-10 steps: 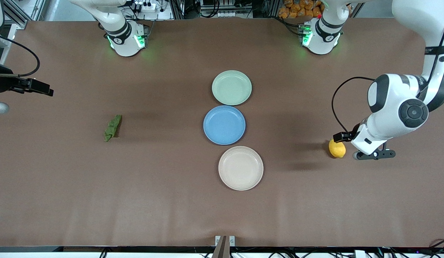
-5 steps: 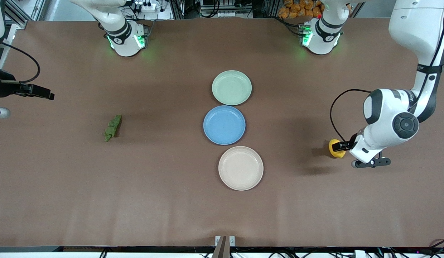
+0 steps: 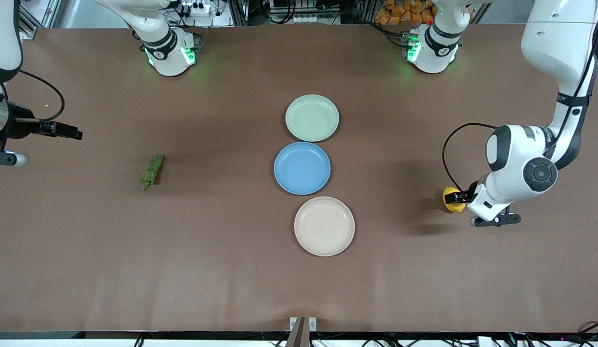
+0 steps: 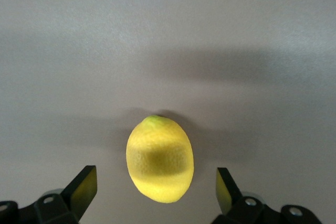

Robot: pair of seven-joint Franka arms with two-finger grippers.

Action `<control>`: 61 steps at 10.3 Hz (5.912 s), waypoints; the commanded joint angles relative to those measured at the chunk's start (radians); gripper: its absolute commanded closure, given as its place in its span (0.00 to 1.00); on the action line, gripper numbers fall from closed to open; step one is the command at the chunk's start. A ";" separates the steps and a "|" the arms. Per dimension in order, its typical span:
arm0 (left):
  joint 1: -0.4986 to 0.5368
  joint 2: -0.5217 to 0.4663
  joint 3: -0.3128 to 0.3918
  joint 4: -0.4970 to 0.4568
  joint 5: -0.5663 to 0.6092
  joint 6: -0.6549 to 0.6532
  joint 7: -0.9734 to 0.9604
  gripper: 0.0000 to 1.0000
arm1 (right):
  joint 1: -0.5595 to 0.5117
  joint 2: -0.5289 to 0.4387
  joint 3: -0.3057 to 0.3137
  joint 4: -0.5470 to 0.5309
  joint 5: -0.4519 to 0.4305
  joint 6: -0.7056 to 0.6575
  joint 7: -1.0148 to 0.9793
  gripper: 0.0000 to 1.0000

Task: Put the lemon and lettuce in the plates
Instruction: 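Grasp the lemon with the left gripper while the right gripper reaches the lettuce, then carry the lemon to the cream plate while the right gripper grasps lettuce, then open the left gripper over the cream plate and lift the lettuce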

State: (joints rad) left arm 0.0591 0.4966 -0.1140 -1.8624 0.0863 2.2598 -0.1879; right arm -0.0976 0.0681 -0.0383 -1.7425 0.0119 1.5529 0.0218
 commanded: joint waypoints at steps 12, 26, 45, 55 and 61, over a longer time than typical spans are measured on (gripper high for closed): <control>0.002 0.108 -0.006 0.015 0.010 0.106 -0.016 0.77 | -0.018 0.105 0.009 -0.089 0.013 0.130 0.006 0.00; -0.082 0.085 -0.050 0.198 -0.186 0.101 -0.232 1.00 | -0.022 0.187 0.009 -0.204 0.016 0.317 0.018 0.00; -0.412 0.238 -0.036 0.350 -0.169 0.279 -0.933 1.00 | 0.027 0.289 0.017 -0.454 0.108 0.716 0.207 0.00; -0.502 0.283 -0.012 0.348 -0.140 0.388 -1.004 0.00 | 0.052 0.346 0.017 -0.499 0.163 0.848 0.207 0.24; -0.487 0.269 0.013 0.339 0.038 0.379 -0.980 0.00 | 0.052 0.349 0.017 -0.493 0.165 0.832 0.213 1.00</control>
State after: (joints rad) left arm -0.4260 0.7701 -0.1132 -1.5298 0.0766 2.6404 -1.1718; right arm -0.0520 0.4077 -0.0214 -2.2275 0.1575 2.3783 0.2256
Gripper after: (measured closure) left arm 0.000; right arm 0.850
